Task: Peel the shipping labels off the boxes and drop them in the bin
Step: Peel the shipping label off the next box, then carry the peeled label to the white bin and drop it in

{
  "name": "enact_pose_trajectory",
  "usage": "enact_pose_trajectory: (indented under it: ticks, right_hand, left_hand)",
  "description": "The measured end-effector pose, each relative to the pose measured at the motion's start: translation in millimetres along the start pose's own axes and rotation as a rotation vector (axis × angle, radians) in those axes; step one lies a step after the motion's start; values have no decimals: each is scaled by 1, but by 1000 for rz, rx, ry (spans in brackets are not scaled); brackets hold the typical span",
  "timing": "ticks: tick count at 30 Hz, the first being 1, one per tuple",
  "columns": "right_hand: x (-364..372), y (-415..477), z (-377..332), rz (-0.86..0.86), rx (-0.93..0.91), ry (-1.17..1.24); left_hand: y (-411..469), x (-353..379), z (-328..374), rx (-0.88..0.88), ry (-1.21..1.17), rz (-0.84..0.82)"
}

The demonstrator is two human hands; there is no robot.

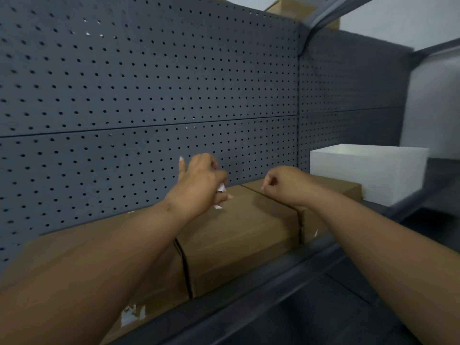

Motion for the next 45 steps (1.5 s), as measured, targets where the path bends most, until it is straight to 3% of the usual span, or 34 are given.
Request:
enact_pose_trajectory:
  ticks: [12,23,27,31,36,41,45]
  right_hand:
    - [-66,-22,134,193,92,-2]
    - [-169,-17,337,190,208,-136]
    - [-178,-10,393,161,205,-149]
    - [-179,-1,428,143,199,-159]
    - [-173,10,457,142,195,-130]
    - [-164,20,474,91,197,-124]
    - [-161,27,482,75,186,-124]
  left_hand:
    - [85,25,135,184,-3,39]
    - [213,78,333,184,-2,49]
    - [248,99,385,137,-107,81]
    - [270,121,418,26,-183,38]
    - [298,144,440,21,-248,-39]
    - [316,156,454,98,51,-58]
    - [332,171,457,103,144,-116]
Point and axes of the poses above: each hand's wrist, its own y-axis towards the middle knuckle, its own x-axis out of the palm, z = x × y, the point moved 1 cm from there along y, towards the middle knuckle, and after that the axes turned 15 degrees about -x, right-handed, at the moved point
